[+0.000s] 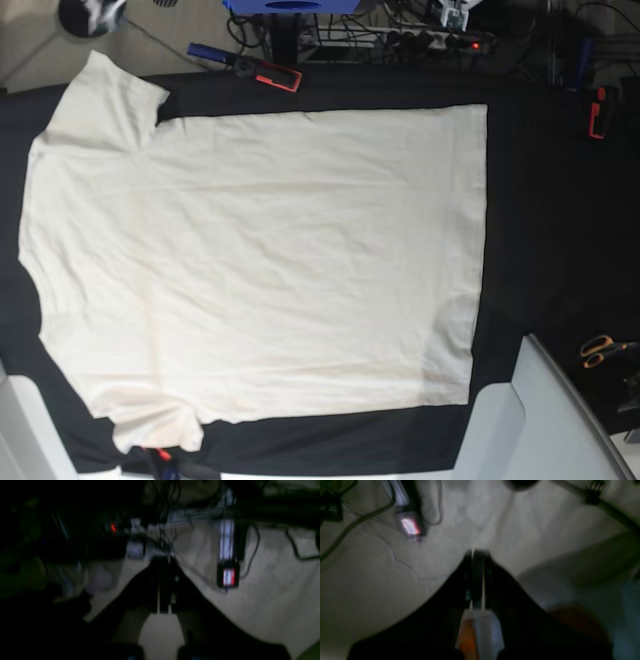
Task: Fold the T-shirt properly
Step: 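Move both grippers down toward the shirt's side edge, then grasp the shirt's shoulder edge by the sleeve with the right gripper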
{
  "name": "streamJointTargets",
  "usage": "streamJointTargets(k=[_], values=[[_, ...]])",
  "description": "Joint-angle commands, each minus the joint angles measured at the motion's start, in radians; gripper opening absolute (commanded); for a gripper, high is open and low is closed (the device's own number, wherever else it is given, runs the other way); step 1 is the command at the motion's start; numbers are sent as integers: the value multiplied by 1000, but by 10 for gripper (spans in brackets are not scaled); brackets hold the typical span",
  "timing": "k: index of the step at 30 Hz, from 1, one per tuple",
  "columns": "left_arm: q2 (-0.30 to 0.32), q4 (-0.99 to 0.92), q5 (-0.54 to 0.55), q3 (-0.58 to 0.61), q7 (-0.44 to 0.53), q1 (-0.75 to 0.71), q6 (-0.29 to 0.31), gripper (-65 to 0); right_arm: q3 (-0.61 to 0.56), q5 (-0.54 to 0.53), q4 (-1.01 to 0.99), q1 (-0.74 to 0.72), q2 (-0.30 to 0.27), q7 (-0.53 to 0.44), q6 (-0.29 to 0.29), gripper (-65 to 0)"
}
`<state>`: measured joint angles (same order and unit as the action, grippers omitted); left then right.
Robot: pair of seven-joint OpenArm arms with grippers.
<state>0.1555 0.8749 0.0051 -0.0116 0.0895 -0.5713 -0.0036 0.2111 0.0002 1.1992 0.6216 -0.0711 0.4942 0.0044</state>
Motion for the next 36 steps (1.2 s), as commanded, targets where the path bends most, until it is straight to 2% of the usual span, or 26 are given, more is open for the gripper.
streamJointTargets(k=[1, 3, 7, 11, 12, 14, 17, 20, 22, 23, 26, 29, 33, 36], values=[[3, 39, 3, -6, 3, -37, -5, -650, 20, -2, 97, 39, -5, 51, -1, -648], [0, 128, 2, -63, -24, -82, -5, -650, 55, -2, 279, 79, -3, 168, -1, -648], [-4, 366, 2, -150, -172, -161, -5, -650, 104, -2, 506, 111, -2, 329, -1, -648], [-1, 597, 2, -202, -199, -253, -2, -650, 144, -2, 667, 140, 17, 347, -7, -645], [0, 642, 2, -210, -199, -267, -2, -650, 155, -2, 695, 140, 27, 334, -37, -644], [2, 717, 2, -224, -198, -281, -2, -650, 196, -19, 713, 131, 44, 272, -154, -642], [2, 791, 3, -232, -198, -278, -2, -650, 334, -145, 712, 77, 66, 215, -337, -641], [2, 849, 3, -232, -198, -270, -2, -650, 482, -266, 710, 4, 75, 261, -538, -608], [2, 863, 3, -232, -198, -255, -2, -650, 548, -317, 701, -53, 75, 312, -665, -543], [0, 863, 3, -232, -198, -247, -2, -650, 581, -332, 693, -84, 75, 346, -703, -498], [-1, 863, 3, -232, -198, -221, -2, -650, 657, -340, 641, -190, 75, 453, -703, -330], [-1, 861, 5, -232, -199, -204, -2, -650, 703, -339, 543, -274, 70, 495, -703, -206], [-3, 861, 5, -232, -199, -192, -2, -650, 707, -340, 396, -325, 27, 492, -703, -197], [-3, 861, 5, -232, -198, -191, -2, -650, 707, -340, 324, -363, 15, 464, -703, -197]])
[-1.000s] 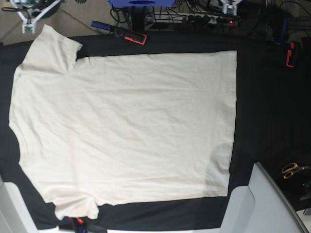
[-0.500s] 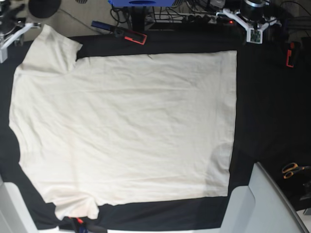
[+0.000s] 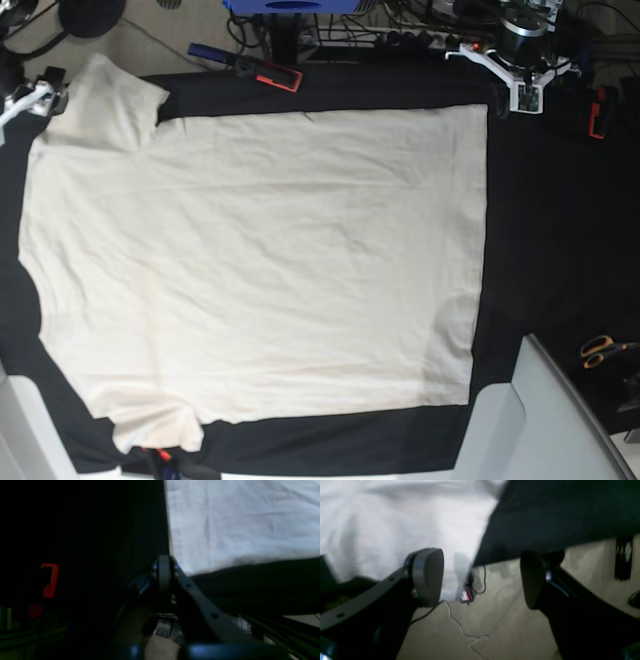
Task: Fold the T-shirt properly
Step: 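Grasp the shirt's shoulder edge by the sleeve with the right gripper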
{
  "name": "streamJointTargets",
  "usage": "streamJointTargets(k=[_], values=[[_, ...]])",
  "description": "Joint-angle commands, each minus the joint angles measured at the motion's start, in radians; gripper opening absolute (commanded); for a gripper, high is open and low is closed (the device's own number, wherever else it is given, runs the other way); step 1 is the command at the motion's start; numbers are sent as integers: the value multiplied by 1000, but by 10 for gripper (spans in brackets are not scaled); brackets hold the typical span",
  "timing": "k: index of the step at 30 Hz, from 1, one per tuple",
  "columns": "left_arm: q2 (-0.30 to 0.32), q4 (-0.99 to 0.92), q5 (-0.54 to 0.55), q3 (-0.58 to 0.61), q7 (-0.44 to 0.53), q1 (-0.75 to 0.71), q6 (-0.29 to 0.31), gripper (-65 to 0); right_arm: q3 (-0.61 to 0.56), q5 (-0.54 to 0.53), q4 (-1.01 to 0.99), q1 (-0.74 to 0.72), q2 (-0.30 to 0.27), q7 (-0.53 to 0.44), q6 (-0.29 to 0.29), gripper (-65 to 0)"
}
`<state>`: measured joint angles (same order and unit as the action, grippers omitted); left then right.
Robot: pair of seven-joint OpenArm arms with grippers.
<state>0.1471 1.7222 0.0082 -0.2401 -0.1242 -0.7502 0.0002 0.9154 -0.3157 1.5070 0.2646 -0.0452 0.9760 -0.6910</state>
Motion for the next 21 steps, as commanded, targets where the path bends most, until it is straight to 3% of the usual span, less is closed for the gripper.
streamJointTargets(k=[1, 21], values=[[7, 14, 2, -3, 16, -12, -6, -650, 3, -24, 5, -8, -15, -35, -7, -197], [12, -27, 0, -3, 16, -10, -6, -650, 15, -26, -101, -47, -8, -53, -7, -197]])
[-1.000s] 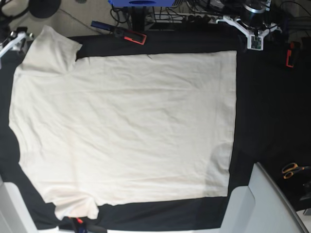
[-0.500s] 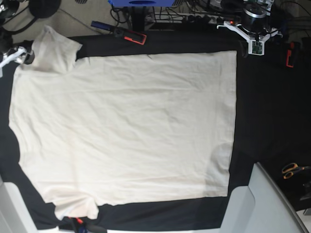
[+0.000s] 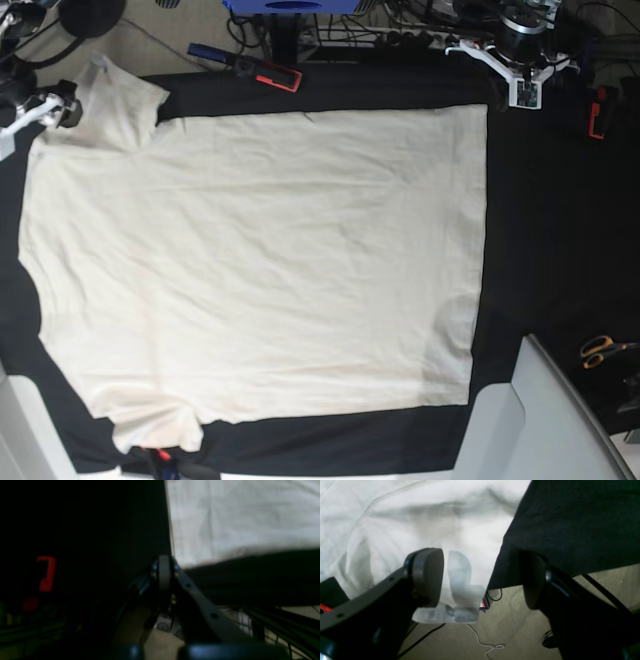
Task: Fold the T-shirt properly
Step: 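Grasp the shirt's shoulder edge by the sleeve with the right gripper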
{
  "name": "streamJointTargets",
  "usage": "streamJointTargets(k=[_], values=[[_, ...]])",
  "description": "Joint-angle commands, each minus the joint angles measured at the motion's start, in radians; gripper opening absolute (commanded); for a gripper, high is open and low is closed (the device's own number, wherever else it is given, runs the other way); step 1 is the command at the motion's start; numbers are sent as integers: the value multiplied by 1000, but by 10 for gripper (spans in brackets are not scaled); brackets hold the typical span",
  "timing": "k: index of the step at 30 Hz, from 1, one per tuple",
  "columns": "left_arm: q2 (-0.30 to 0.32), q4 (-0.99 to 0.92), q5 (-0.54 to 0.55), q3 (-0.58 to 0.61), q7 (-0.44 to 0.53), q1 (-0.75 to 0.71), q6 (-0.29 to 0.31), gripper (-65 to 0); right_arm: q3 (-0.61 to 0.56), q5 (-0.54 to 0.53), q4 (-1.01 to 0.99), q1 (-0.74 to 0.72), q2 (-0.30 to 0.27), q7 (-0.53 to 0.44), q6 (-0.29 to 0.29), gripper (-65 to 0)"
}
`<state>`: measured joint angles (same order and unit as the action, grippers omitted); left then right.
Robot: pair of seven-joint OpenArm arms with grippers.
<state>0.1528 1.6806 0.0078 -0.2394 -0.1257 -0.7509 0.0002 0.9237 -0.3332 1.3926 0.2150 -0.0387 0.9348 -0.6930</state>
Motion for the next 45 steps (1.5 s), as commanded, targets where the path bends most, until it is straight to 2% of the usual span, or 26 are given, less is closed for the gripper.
streamJointTargets(k=[1, 4, 8, 15, 22, 26, 34, 42, 45], values=[[6, 8, -1, -4, 18, -9, -6, -650, 11, -10, 12, 2, -14, -12, -5, -197], [6, 3, -1, -4, 18, -9, -6, -650, 48, -10, -14, -2, -13, -7, -5, -197], [6, 3, -1, -4, 18, -9, -6, -650, 48, -10, -94, -2, -17, -10, -5, -197], [6, 11, -6, -4, 18, -9, -6, -650, 39, -10, -100, 2, -13, -6, -5, -200], [6, 13, -4, -4, 18, -9, -6, -650, 38, -8, -98, 2, -13, 16, -5, -354], [6, 13, -6, -4, 18, 1, -6, -650, 36, -8, -71, -1, -11, 62, -5, -347], [4, 14, -4, -4, 18, 4, -6, -650, -90, -8, 61, 28, 46, 62, -5, -344], [4, 5, -7, -4, 18, 4, -6, -650, -96, -8, 58, 25, 47, 57, -5, -354], [4, 5, -2, -4, 18, 4, -6, -650, -94, -8, 58, 25, 46, 54, -5, -434]])
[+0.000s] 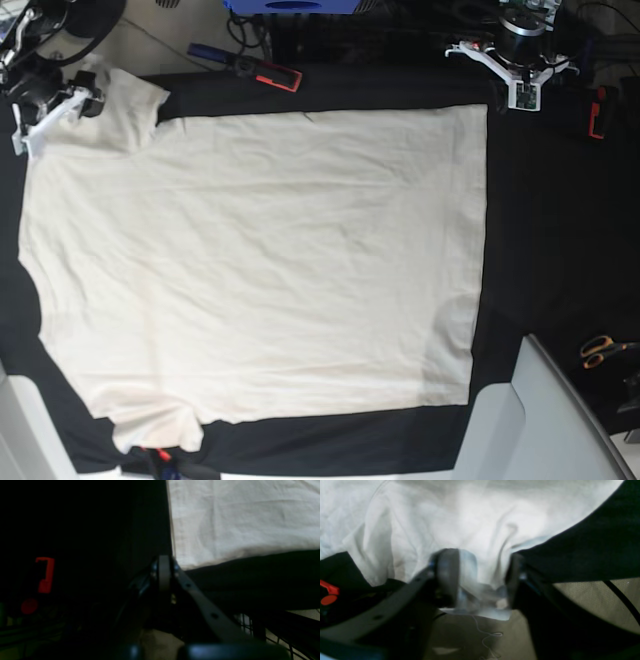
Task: Fold the T-shirt properly
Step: 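Grasp the shirt's shoulder edge by the sleeve with the right gripper, then grasp the side edge near the hem corner with the left gripper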
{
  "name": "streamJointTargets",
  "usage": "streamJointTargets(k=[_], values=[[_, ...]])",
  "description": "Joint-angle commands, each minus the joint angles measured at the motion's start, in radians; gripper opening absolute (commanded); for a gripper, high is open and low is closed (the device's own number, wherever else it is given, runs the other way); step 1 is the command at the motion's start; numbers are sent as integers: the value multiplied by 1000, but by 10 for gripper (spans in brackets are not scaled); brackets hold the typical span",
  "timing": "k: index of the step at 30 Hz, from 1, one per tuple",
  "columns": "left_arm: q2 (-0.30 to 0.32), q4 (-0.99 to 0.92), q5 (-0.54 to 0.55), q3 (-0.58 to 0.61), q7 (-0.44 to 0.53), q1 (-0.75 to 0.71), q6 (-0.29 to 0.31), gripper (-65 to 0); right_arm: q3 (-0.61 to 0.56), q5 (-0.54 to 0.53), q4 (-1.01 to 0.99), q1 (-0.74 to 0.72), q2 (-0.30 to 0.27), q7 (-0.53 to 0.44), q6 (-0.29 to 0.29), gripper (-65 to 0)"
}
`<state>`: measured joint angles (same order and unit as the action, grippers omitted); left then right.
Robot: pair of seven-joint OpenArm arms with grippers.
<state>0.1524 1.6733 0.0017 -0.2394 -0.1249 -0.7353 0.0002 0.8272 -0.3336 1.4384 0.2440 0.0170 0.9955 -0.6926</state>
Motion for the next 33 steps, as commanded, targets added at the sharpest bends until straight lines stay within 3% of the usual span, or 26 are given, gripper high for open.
streamJointTargets(k=[1, 4, 7, 9, 15, 21, 33], values=[[5, 12, 5, -4, 17, -11, -6, -650, 1, -8, 11, -4, -10, -7, -6, -482], [-1, 12, 8, -4, 14, 1, -6, -650, 1, -8, 11, -4, -10, -5, -6, -650], [-3, 11, 45, -4, 12, 1, -6, -650, 1, -8, 11, -4, -10, -2, -6, -632], [6, 11, 156, -4, 12, -3, -4, -625, 1, -6, 11, -2, -10, -5, -6, -645], [75, -28, 462, -2, 11, -8, 67, -355, 1, -5, 11, 1, -10, -7, -6, -645], [69, -184, 607, -42, 14, 46, 79, -383, 1, -5, 11, 2, -12, -7, -6, -645], [45, -258, 645, -36, 12, 89, 85, -378, -1, -5, 11, 2, -12, -7, -6, -645]])
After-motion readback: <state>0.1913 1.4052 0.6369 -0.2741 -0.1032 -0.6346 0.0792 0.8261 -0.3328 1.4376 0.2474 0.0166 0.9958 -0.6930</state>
